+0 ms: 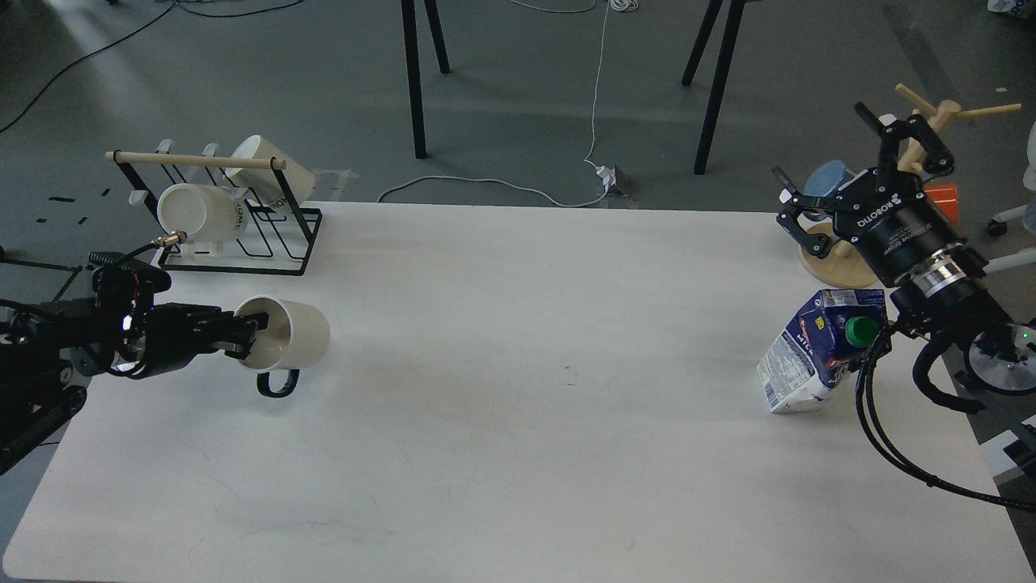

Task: Place cup and milk with both arms
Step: 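Grasp the white mug rim with the left gripper, then lift the mug, move it toward table center and set it upright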

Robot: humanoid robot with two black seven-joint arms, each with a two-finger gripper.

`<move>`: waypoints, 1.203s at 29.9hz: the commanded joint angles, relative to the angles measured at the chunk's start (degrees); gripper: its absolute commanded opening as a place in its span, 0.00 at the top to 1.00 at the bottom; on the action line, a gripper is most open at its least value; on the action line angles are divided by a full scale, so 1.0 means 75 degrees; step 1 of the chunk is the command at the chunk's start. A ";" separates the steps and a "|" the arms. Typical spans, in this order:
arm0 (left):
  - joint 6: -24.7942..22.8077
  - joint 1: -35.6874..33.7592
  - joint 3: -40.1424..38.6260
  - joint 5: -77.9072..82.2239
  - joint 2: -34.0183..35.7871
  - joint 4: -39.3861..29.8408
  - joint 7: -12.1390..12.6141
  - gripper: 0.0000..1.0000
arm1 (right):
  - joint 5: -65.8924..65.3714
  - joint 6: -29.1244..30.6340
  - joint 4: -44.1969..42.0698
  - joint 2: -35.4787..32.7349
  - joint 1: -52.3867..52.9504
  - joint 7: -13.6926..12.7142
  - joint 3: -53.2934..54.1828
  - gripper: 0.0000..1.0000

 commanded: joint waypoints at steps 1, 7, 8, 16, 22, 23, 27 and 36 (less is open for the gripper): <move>-0.0371 -0.0909 0.0747 -0.0002 -0.0615 -0.0141 -0.0001 1.00 | 0.0001 0.0000 -0.0037 0.0035 0.0001 -0.0001 0.0099 0.01; -0.0910 -0.2434 0.2294 -0.0002 -0.2277 -0.0059 -0.0001 1.00 | 0.0001 0.0000 -0.0096 0.0094 0.0013 -0.0001 0.0298 0.01; -0.0980 -0.2598 0.2493 -0.0002 -0.2687 -0.0035 -0.0001 1.00 | 0.0012 0.0000 -0.0096 0.0094 0.0013 -0.0001 0.0356 0.01; -0.1344 -0.3209 0.3983 0.0209 -0.4319 0.0715 -0.0001 1.00 | 0.0012 0.0000 -0.0225 0.0094 0.0001 -0.0001 0.0497 0.01; -0.1356 -0.3092 0.4030 0.0245 -0.4812 0.0925 -0.0001 1.00 | 0.0012 0.0000 -0.0319 0.0117 0.0001 -0.0001 0.0486 0.01; -0.1356 -0.3080 0.4030 0.0256 -0.4836 0.0972 -0.0001 1.00 | 0.0012 0.0000 -0.0319 0.0117 0.0001 -0.0001 0.0486 0.01; -0.1344 -0.3069 0.4030 0.0245 -0.4813 0.1008 -0.0001 0.98 | 0.0012 0.0000 -0.0366 0.0117 0.0001 -0.0001 0.0497 0.01; -0.1391 -0.3127 0.4007 0.0209 -0.4777 0.0891 -0.0001 0.90 | 0.0012 0.0000 -0.0413 0.0117 -0.0010 -0.0001 0.0497 0.01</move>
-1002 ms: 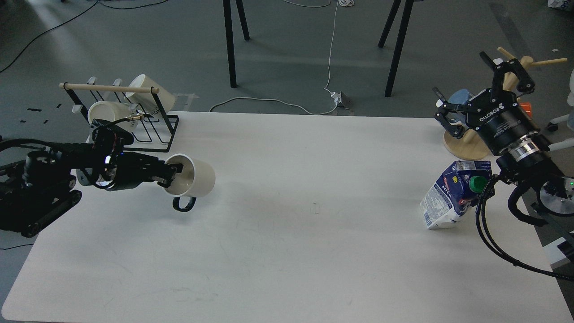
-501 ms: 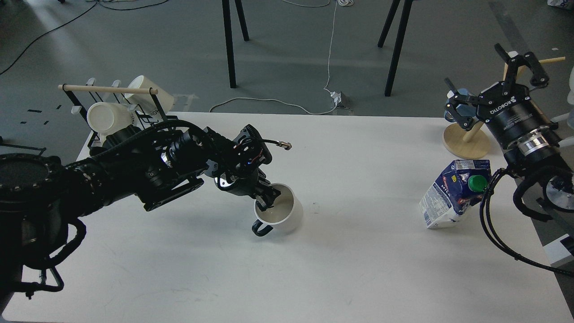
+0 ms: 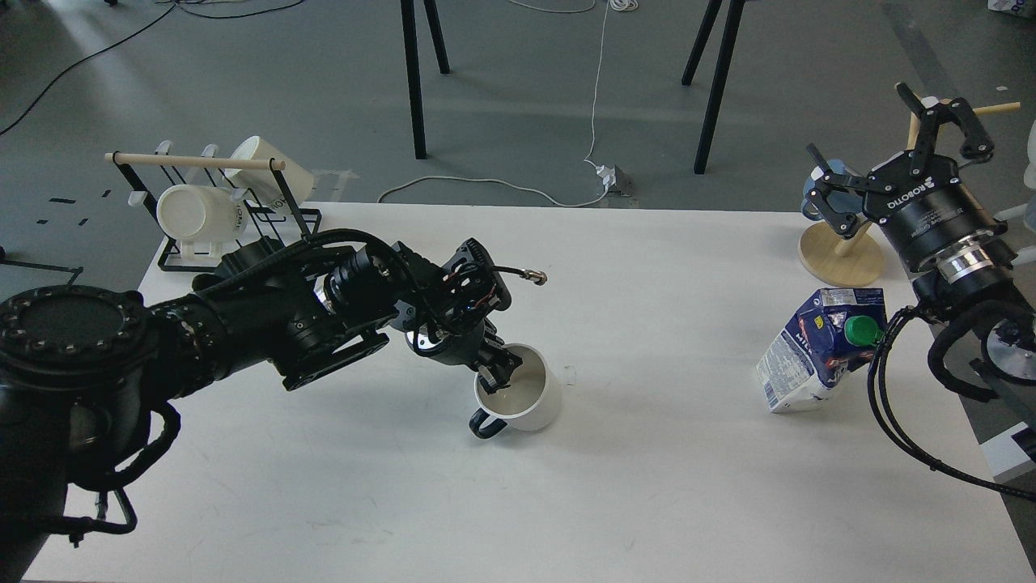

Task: Place cup and milk with both arms
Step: 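Lift the mug, move it toward table center and set it upright, then open the left gripper and withdraw it toward the dish rack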

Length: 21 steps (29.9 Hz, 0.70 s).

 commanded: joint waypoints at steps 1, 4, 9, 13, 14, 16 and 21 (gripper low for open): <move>-0.0015 -0.0015 -0.0018 -0.0013 0.0005 -0.0035 -0.0004 0.89 | 0.0000 0.0000 -0.0015 -0.0012 -0.0002 -0.0001 0.0003 0.01; -0.0015 -0.0015 -0.0065 -0.0036 0.0017 -0.0046 -0.0004 0.85 | 0.0058 0.0000 -0.0004 -0.0047 -0.0025 -0.0001 0.0026 0.01; -0.0015 -0.0027 -0.0135 -0.0095 0.0087 -0.0316 -0.0004 0.79 | 0.0093 0.0000 -0.0004 -0.0059 -0.0107 -0.0024 0.0155 0.01; -0.0015 -0.0027 -0.0240 -0.0130 0.0134 -0.0339 -0.0004 0.73 | 0.0093 0.0000 -0.0004 -0.0036 -0.0119 -0.0024 0.0179 0.01; -0.0015 -0.0004 -0.0334 -0.0165 0.0169 -0.0351 -0.0004 0.71 | 0.0093 0.0000 -0.0004 -0.0036 -0.0119 -0.0024 0.0179 0.01; -0.0026 0.0020 -0.0579 -0.0270 0.0274 -0.0374 -0.0004 0.61 | 0.0105 0.0000 0.0008 -0.0036 -0.0119 -0.0024 0.0191 0.01; -0.0154 0.0230 -0.1644 -0.1719 0.0497 -0.0410 -0.0004 0.18 | 0.0491 0.0000 0.0020 -0.0024 -0.0096 -0.0071 0.0308 0.01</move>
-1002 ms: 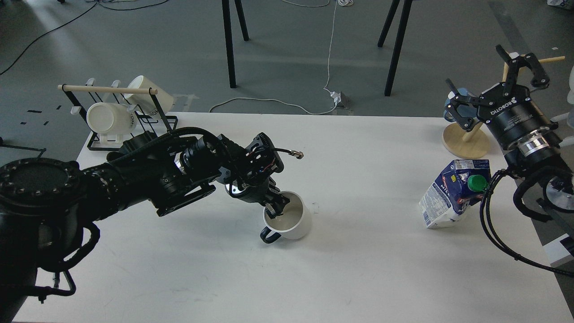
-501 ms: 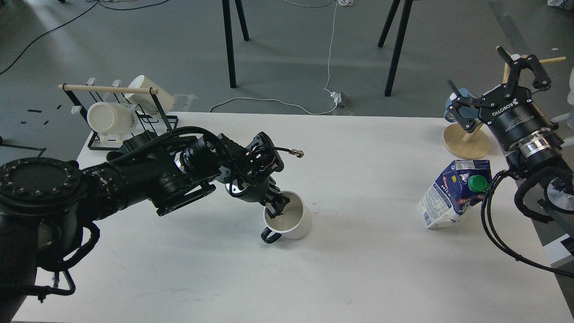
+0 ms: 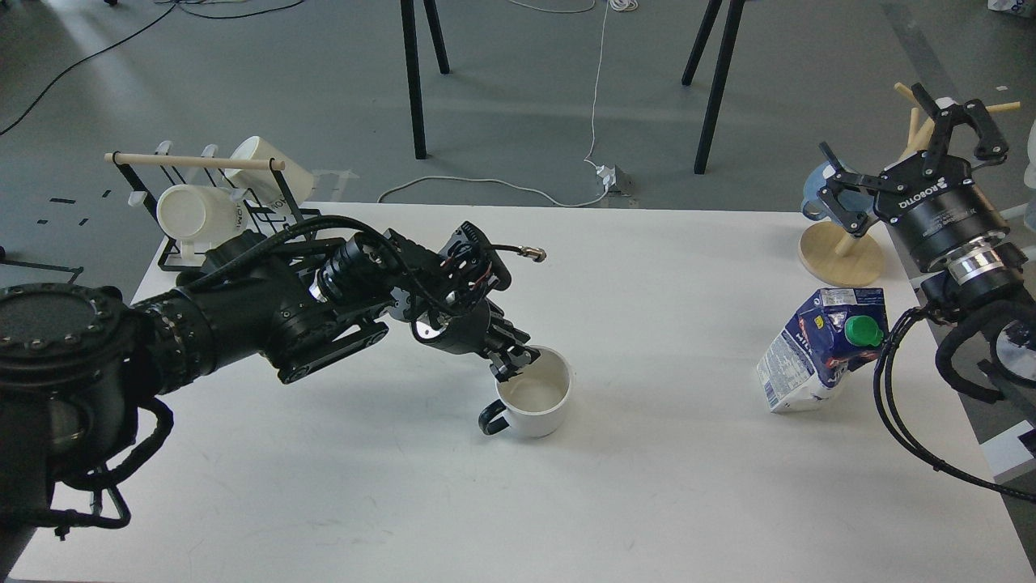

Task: Place cup and milk with both arms
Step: 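Open the left gripper and withdraw it toward the dish rack, then lower the right gripper to the milk carton's base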

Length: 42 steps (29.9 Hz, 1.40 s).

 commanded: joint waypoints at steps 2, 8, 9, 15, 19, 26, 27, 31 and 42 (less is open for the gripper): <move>-0.0482 0.0177 -0.1124 -0.1830 0.0222 -0.0007 0.0000 0.05 | 0.0304 0.0000 0.0002 -0.0067 0.0081 -0.0044 -0.0024 0.01; -0.0924 0.0235 -0.2601 -0.4713 0.1240 0.0005 0.0000 0.00 | 0.0409 0.0000 0.0072 -0.0336 0.0467 -0.0056 -0.0059 0.01; -0.0924 0.0351 -0.2847 -0.5310 0.1451 0.0028 0.0000 0.00 | 0.0654 0.0000 0.0107 -0.0476 0.0503 -0.0067 -0.0048 0.01; -0.0924 0.1230 -0.3598 -0.7962 0.2647 -0.0007 0.0000 0.00 | 0.3698 0.0000 0.1464 -0.2021 0.0316 -0.0079 -0.0153 0.01; -0.0924 0.1863 -0.4523 -0.8725 0.2988 0.0005 0.0000 0.00 | 0.5585 0.0000 0.2320 -0.3171 -0.0549 -0.0079 -0.0095 0.01; -0.0924 0.2613 -0.6164 -0.8831 0.3047 0.0262 0.0000 0.00 | 0.7605 0.0000 0.3212 -0.4040 -0.2635 -0.0044 -0.0083 0.01; -0.0924 0.2684 -0.6282 -0.8843 0.3047 0.0286 0.0000 0.00 | 0.7628 0.0000 0.3294 -0.4087 -0.2881 -0.0044 -0.0071 0.01; -0.0924 0.3140 -0.6610 -0.8878 0.3047 0.0286 0.0000 0.00 | 0.7652 0.0000 0.3412 -0.4380 -0.4064 -0.0032 -0.0083 0.01; -0.0924 0.3868 -0.6857 -0.8878 0.2976 0.0263 0.0000 0.00 | 0.7512 0.0000 0.3447 -0.4463 -0.6692 -0.0044 -0.0270 0.01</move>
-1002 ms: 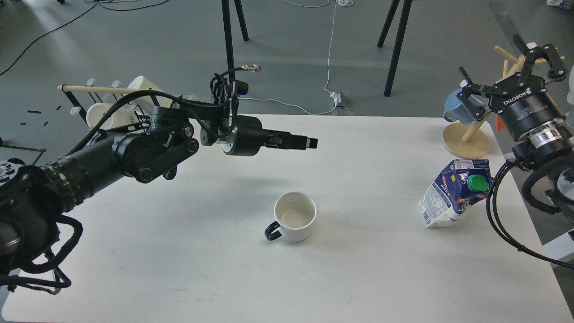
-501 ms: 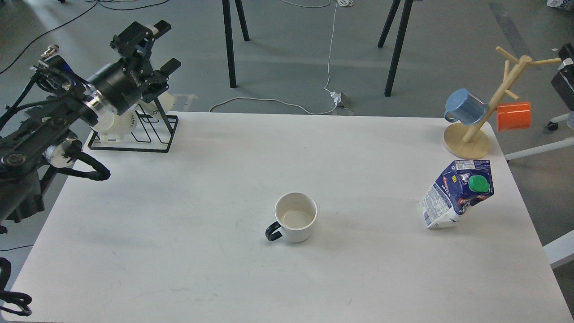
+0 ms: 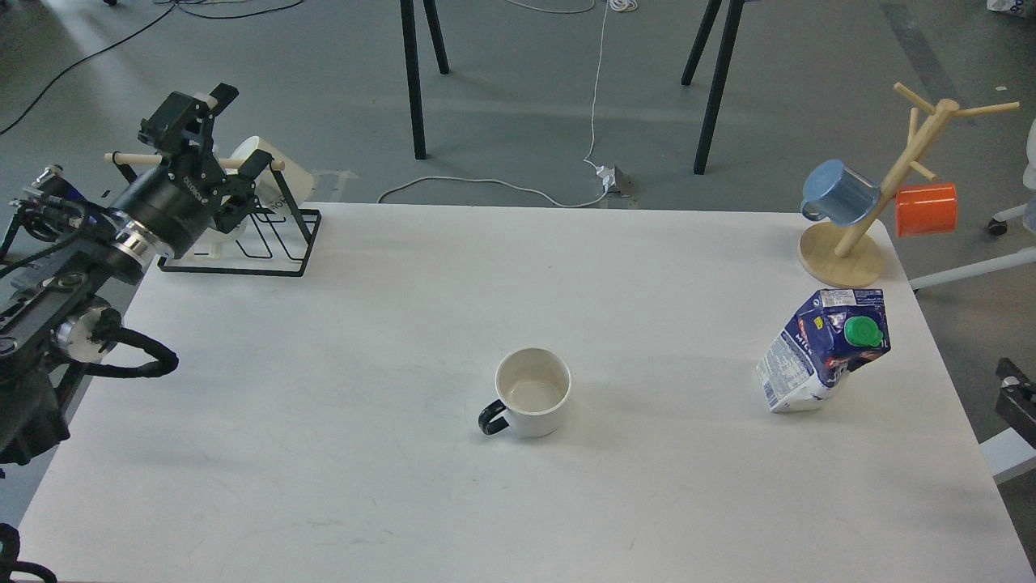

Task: Place cup and milk with both arms
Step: 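Lower the right gripper to the milk carton's base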

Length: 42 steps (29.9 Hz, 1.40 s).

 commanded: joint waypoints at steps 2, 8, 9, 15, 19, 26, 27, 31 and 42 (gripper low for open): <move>0.0000 0.0176 -0.0011 0.0001 -0.0040 -0.0007 0.0000 0.00 | -0.0222 0.0000 0.0040 0.0285 -0.0335 0.0000 -0.0378 0.01; 0.0000 0.0270 0.0013 0.0013 -0.0122 -0.0019 0.0000 0.00 | -0.1674 0.0000 -0.0182 0.2065 0.0437 0.0082 -0.1234 0.01; 0.0000 0.0282 0.0013 0.0024 -0.0169 -0.0019 0.0000 0.00 | -0.1862 0.0000 -0.0217 0.2335 0.0532 0.0105 -0.1328 0.01; 0.0000 0.0457 0.0013 0.0024 -0.0204 -0.0019 0.0000 0.00 | -0.2121 0.0000 -0.0428 0.3111 0.0743 0.0164 -0.1305 0.01; 0.0000 0.0586 0.0013 0.0024 -0.0216 -0.0019 0.0000 0.00 | -0.2110 0.0000 -0.0440 0.3122 0.0931 0.0245 -0.1247 0.01; 0.0000 0.0692 0.0036 0.0048 -0.0263 -0.0019 0.0000 0.00 | -0.2121 0.0000 -0.0721 0.3157 0.1610 0.0340 -0.1270 0.01; 0.0000 0.0704 0.0036 0.0036 -0.0263 -0.0019 0.0000 0.00 | -0.2121 0.0000 -0.0802 0.3239 0.1704 0.0351 -0.1328 0.01; 0.0000 0.0751 0.0036 0.0048 -0.0322 -0.0019 0.0000 0.00 | -0.2215 0.0000 -0.1049 0.3684 0.1869 0.0352 -0.1329 0.01; 0.0000 0.0927 0.0024 0.0048 -0.0322 -0.0019 0.0000 0.00 | -0.2285 0.0000 -0.1096 0.3978 0.2103 0.0375 -0.1259 0.01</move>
